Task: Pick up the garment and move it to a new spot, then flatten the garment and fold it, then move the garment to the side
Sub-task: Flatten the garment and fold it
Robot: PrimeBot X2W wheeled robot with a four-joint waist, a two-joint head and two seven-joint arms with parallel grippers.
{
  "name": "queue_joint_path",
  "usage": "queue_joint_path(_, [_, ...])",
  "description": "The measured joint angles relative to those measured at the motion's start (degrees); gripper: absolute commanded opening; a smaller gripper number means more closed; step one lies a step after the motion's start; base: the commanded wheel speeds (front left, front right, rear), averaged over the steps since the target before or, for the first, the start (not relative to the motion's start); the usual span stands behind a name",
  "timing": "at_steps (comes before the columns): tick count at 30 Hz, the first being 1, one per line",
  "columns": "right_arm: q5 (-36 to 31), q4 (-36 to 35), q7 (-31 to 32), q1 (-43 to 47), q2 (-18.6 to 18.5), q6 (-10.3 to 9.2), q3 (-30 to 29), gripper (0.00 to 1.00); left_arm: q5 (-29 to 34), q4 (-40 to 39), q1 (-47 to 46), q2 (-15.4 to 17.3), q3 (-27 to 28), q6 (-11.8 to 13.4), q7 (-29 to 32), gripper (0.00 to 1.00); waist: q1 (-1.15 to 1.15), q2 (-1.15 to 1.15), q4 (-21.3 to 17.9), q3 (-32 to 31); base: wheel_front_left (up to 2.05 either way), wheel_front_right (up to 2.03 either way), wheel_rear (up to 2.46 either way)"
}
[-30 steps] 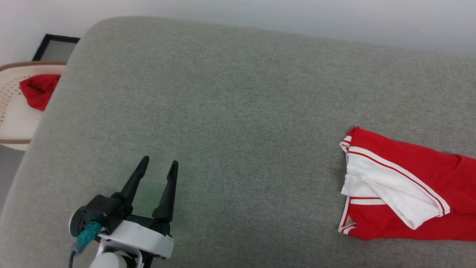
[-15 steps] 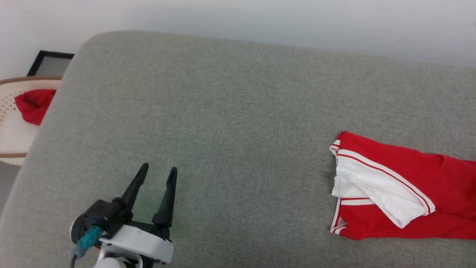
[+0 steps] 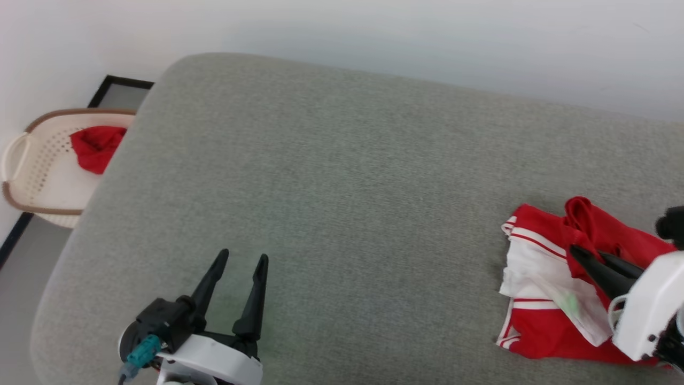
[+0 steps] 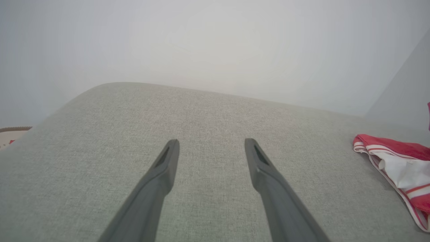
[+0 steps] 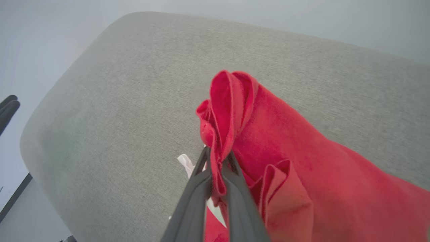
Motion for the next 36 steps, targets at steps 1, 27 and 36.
queue_joint_path(1, [-0.5, 0.2, 0.0, -0.5, 0.2, 0.0, 0.9, 0.0, 0.0, 0.1, 0.1, -0.1, -0.1, 0.0, 0.0, 1.0, 0.0, 0.01, 0.4, -0.1, 0.0, 0.0, 0.0])
queue_joint_path(27, [-1.7, 15.6, -11.9, -4.6, -0.2, 0.0, 11.6, 1.0, -0.8, 1.3, 0.7, -1.3, -0.3, 0.0, 0.0, 1.0, 0.0, 0.0, 3.6, -1.3, 0.0, 0.0, 0.0])
queue_joint_path(36, [-0.8, 14.4, -15.1, -5.2, -3.0, 0.0, 9.2, 1.0, -0.9, 1.3, 0.9, -0.1, 0.1, 0.0, 0.0, 1.0, 0.0, 0.0, 0.2, -2.2, 0.0, 0.0, 0.0])
